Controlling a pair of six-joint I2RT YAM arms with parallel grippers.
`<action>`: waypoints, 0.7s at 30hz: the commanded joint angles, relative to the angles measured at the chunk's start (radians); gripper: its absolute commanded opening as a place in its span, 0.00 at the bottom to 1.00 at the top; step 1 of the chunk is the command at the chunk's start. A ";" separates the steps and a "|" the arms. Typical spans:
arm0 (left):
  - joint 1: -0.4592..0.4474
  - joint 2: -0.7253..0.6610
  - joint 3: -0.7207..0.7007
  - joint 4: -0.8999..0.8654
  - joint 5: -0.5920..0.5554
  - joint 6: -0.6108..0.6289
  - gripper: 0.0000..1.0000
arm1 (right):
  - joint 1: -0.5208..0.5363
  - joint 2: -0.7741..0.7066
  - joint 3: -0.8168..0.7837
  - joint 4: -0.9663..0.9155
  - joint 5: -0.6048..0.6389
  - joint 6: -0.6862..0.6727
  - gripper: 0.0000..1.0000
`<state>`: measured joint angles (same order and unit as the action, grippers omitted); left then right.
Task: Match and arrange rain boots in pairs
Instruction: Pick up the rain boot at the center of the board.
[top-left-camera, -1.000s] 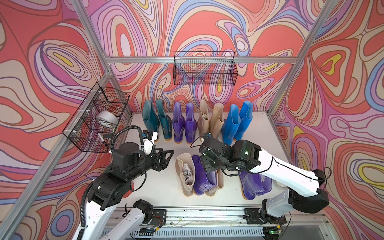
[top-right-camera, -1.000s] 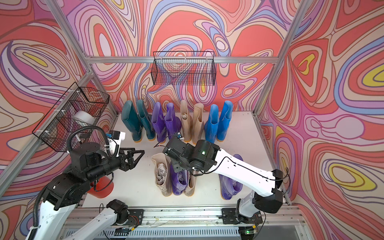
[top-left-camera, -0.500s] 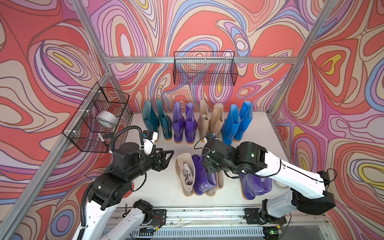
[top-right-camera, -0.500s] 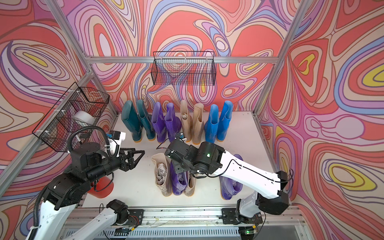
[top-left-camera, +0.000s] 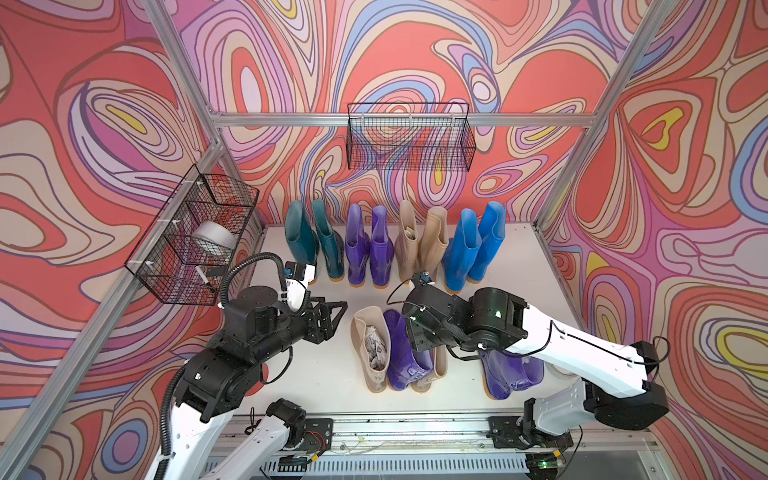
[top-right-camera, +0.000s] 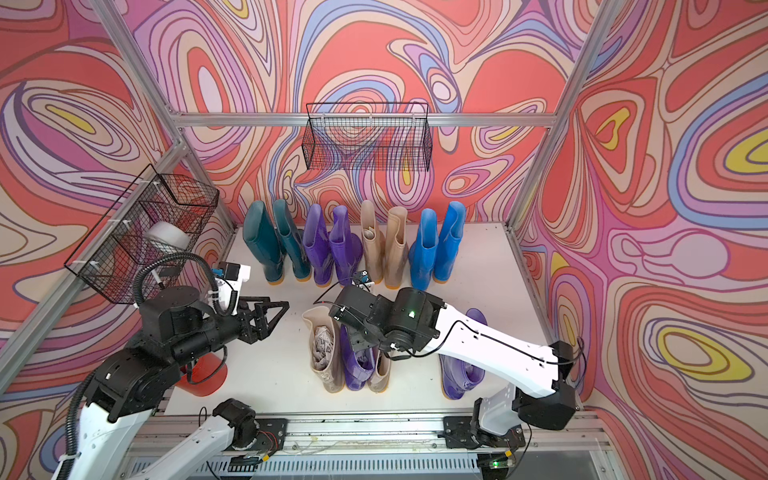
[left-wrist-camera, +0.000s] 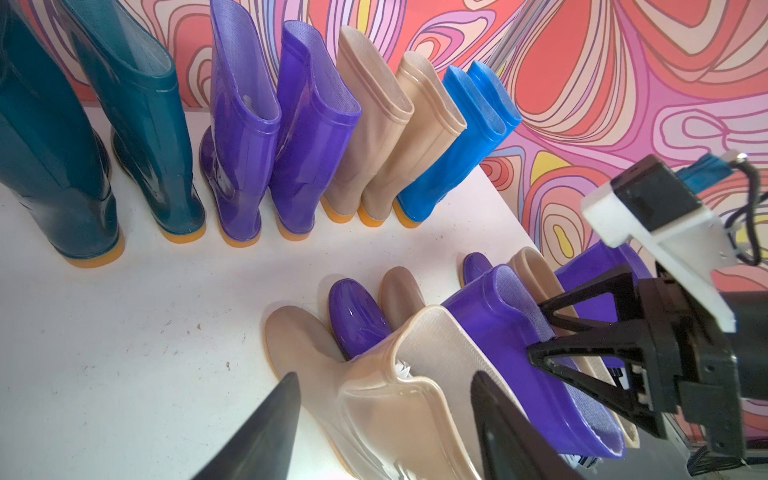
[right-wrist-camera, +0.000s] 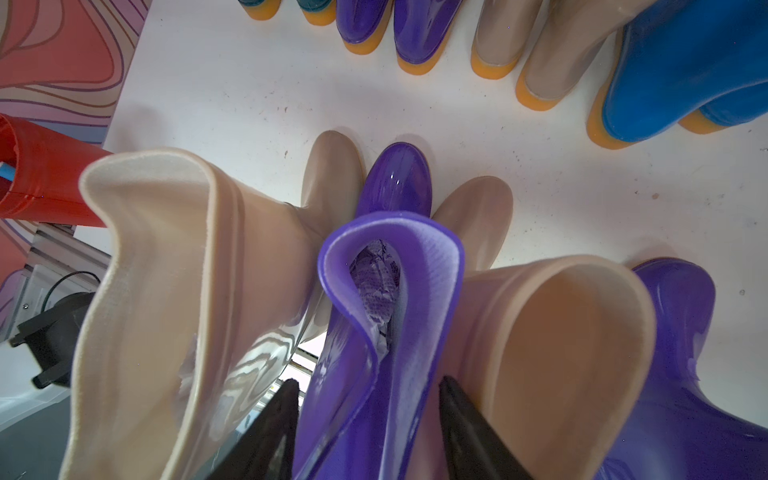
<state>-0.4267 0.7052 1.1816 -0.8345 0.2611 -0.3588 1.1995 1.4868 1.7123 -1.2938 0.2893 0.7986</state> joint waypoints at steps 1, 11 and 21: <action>-0.006 -0.011 -0.014 -0.015 -0.002 0.012 0.67 | 0.007 -0.012 -0.024 0.022 -0.024 0.005 0.56; -0.005 -0.019 -0.017 -0.025 -0.006 0.015 0.67 | 0.008 0.014 -0.009 0.046 -0.028 -0.015 0.56; -0.005 -0.026 -0.018 -0.031 -0.015 0.022 0.67 | 0.013 0.013 0.085 0.071 -0.007 -0.054 0.56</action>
<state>-0.4267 0.6872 1.1702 -0.8387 0.2573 -0.3569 1.2003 1.5055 1.7542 -1.2583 0.2760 0.7753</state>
